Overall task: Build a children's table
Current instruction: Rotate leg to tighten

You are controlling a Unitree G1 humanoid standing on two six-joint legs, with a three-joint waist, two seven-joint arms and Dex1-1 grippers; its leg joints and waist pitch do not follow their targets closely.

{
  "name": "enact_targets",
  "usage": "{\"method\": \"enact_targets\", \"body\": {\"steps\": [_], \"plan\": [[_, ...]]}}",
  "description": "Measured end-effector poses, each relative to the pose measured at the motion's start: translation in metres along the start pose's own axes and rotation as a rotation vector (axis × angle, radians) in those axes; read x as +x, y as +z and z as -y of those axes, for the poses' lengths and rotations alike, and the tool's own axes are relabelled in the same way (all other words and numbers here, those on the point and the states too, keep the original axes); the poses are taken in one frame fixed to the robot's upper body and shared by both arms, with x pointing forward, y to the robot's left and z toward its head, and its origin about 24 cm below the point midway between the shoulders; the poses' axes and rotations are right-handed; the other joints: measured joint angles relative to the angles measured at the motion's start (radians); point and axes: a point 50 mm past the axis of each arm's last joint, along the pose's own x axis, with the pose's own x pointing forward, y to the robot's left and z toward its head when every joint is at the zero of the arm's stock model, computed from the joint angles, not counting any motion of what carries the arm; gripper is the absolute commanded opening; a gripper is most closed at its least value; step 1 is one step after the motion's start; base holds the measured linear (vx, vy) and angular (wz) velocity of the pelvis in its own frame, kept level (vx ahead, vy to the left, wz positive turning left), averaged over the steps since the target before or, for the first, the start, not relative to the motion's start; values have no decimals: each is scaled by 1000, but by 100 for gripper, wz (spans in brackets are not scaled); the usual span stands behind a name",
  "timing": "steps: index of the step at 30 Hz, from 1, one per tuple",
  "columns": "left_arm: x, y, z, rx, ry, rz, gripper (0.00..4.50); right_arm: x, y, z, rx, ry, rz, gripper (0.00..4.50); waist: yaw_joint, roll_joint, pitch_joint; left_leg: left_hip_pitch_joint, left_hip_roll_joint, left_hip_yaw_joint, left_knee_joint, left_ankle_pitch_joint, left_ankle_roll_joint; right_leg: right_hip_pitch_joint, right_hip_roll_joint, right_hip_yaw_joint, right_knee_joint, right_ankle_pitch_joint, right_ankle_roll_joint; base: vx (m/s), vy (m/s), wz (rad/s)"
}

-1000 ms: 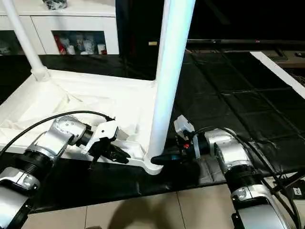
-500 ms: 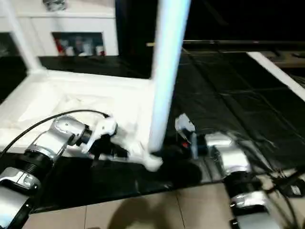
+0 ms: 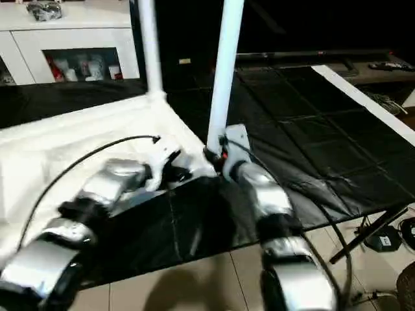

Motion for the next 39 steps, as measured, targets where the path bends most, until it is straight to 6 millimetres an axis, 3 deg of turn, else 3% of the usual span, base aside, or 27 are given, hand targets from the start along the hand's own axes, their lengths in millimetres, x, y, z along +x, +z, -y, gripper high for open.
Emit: {"method": "enact_targets", "body": {"steps": [1,2,11,12,16,19,28,32,33,39], "plan": [[0,0,0,0,1,1,0,0,0,0,-1,-2,3,248,0,0,0,0,0,0,-1,0,0,0,0,0,0,1,-1,0,0,0],[0,1,0,1,1,2,0,0,0,0,-1,-3,6,261,1,0,0,0,0,0,-2,0,0,0,0,0,0,2,-3,0,0,0],[-1,1,0,31,-25,10,0,0,-5,-2,-4,21,16,316,3,1,1,0,0,0,-5,0,0,-1,0,-1,-3,3,-4,0,0,0],[-3,1,-1,44,-40,10,0,-3,-7,-1,-12,40,19,342,3,1,1,-1,0,0,-7,0,0,-1,0,-1,-4,3,-5,0,0,0],[-10,-1,-2,82,-102,15,0,-14,-9,6,-89,157,12,378,7,1,1,-2,0,0,-11,0,0,-3,1,-1,-5,3,-5,0,0,0],[-19,-5,-3,123,-173,9,0,-25,-14,15,-146,273,-16,400,19,0,2,-3,2,0,-12,2,4,-5,4,-1,-5,2,-6,0,0,0],[-37,-11,-5,253,-366,-45,0,-51,-11,24,-211,626,-42,400,52,0,3,-3,2,1,-6,-1,-1,-6,4,0,-3,4,-8,0,0,0],[-47,-16,-4,287,-471,-73,0,-65,-10,29,-247,804,-89,400,59,-1,3,-3,2,1,-6,-1,-1,-6,4,-1,-3,4,-8,0,0,0],[-50,-17,-4,297,-491,-79,0,-68,-10,30,-251,845,-104,374,60,-1,3,-3,2,1,-6,-1,-1,-6,4,-1,-3,4,-8,0,0,0],[-58,-18,-2,352,-587,-124,0,-76,-11,31,-251,982,-142,343,75,-1,3,-3,2,1,-5,-1,-1,-6,4,-1,-2,4,-8,0,0,0]]}}
